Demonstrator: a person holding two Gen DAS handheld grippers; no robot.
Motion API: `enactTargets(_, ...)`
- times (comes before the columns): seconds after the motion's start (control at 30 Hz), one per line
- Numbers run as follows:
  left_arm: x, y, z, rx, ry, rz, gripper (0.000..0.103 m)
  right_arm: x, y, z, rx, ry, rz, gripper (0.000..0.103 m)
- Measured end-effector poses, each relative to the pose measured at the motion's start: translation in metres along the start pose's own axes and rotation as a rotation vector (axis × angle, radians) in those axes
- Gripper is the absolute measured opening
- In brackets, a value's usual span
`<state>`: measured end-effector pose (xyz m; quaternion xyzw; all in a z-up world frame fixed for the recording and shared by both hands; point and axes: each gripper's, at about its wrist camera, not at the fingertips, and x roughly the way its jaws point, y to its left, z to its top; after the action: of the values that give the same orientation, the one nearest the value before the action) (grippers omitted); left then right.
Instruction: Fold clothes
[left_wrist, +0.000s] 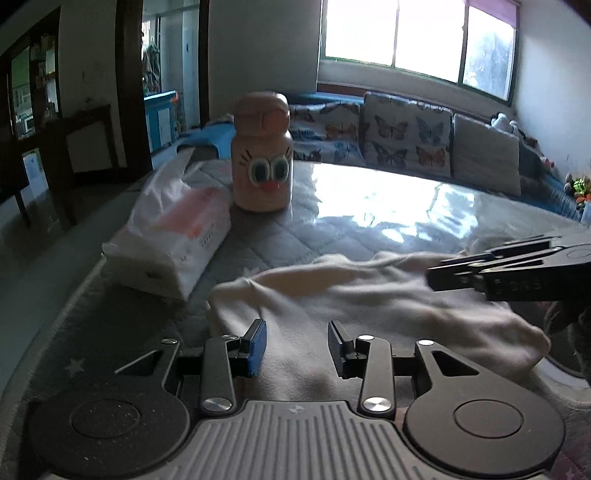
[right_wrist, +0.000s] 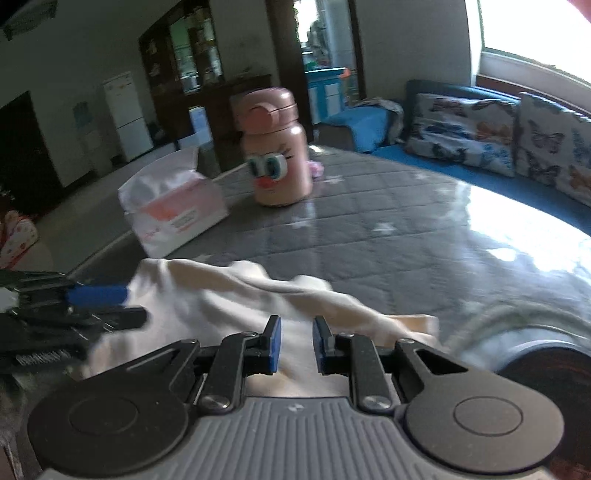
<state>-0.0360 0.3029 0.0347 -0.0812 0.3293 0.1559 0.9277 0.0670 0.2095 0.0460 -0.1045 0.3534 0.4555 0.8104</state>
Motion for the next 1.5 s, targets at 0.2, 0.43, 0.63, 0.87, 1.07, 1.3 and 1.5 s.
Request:
enactTargets(0.2, 0.018, -0.007, -0.003, 0.024, 0.039, -0.016, 0.042, 0.030, 0.021, 0.005, -0.071, 0.007, 0.009, 0.019)
enactTargets(0.43, 0.021, -0.008, -0.005, 0.033, 0.047, -0.024, 0.053, 0.047, 0.012, 0.018, -0.018, -0.004, -0.026, 0.020)
enactTargets(0.63, 0.011, -0.014, -0.007, 0.045, 0.031, -0.012, 0.081, 0.023, 0.019, 0.013, -0.096, -0.011, -0.023, 0.044)
enactTargets(0.87, -0.011, -0.019, -0.015, 0.043, 0.001, 0.026, 0.103, -0.009, 0.026, -0.006, -0.127, -0.001, -0.014, 0.058)
enactTargets(1.07, -0.028, -0.023, -0.025, 0.035, -0.004, 0.046, 0.103, -0.034, 0.032, -0.034, -0.145, -0.007, -0.017, 0.075)
enactTargets(1.3, -0.050, -0.025, -0.038, -0.010, -0.014, 0.054, 0.103, -0.061, 0.039, -0.065, -0.155, -0.029, -0.022, 0.086)
enactTargets(1.5, -0.059, -0.031, -0.049, -0.050, -0.014, 0.054, 0.103, -0.081, 0.047, -0.086, -0.175, -0.060, -0.044, 0.098)
